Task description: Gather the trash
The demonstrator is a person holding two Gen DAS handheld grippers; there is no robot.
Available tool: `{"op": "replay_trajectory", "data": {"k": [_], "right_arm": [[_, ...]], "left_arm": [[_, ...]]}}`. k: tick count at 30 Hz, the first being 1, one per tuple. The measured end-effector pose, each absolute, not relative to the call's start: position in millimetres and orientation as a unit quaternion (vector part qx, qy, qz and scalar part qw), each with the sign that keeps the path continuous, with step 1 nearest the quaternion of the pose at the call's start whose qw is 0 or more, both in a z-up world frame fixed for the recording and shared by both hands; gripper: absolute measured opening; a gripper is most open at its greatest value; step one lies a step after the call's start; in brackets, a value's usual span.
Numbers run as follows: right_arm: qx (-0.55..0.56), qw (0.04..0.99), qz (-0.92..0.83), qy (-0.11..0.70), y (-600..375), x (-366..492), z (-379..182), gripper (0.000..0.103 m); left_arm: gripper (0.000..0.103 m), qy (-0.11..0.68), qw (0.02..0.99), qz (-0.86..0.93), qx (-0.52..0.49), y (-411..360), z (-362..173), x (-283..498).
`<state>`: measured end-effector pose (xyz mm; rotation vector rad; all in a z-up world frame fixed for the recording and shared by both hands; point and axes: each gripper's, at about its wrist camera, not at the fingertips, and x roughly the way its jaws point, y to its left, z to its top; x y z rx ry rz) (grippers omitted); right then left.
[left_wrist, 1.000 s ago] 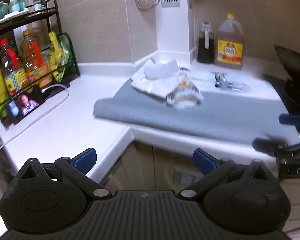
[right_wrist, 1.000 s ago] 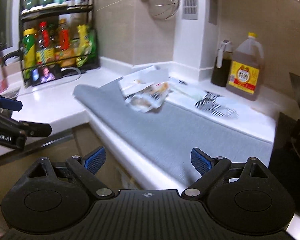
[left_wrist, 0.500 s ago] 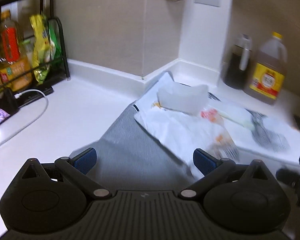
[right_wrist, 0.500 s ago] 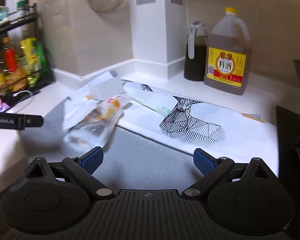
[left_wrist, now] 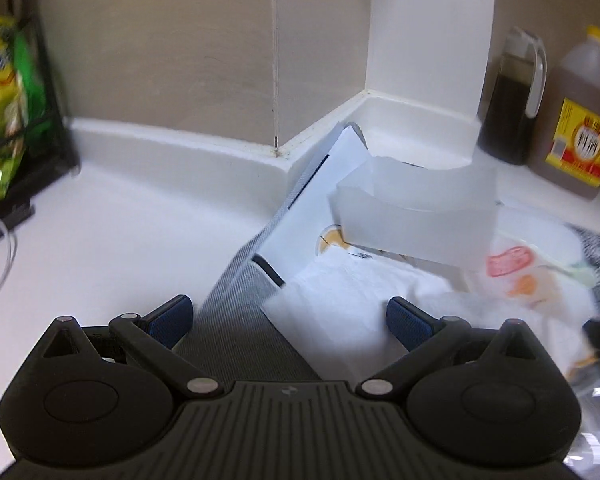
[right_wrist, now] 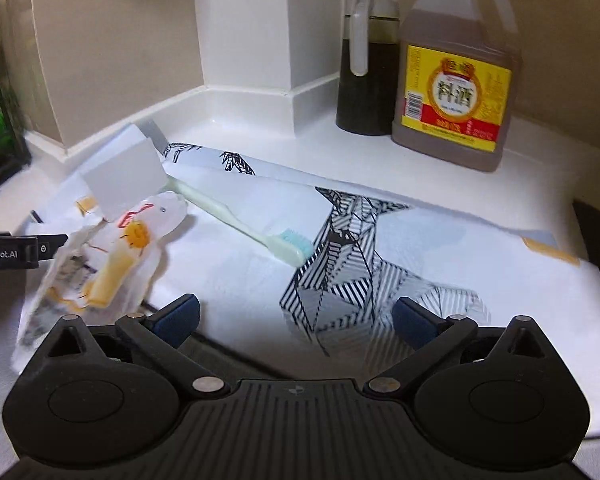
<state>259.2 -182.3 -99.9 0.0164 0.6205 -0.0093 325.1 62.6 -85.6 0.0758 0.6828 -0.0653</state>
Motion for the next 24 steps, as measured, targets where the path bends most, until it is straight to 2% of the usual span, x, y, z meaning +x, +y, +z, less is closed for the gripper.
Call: {"op": "replay_trajectory", "data": {"k": [11,24], "right_arm": [[0.007,0.956,-0.034,0.293,-176,291,-106,0.103],[0.009,0.955,-0.034,0.293,-175,289,-107,0.103]], "left_arm": [[0.103,0.338,0.941,-0.015,0.007,69,-91,367],[0.103,0.338,0.941,-0.014,0.008,68,-89,368]]}}
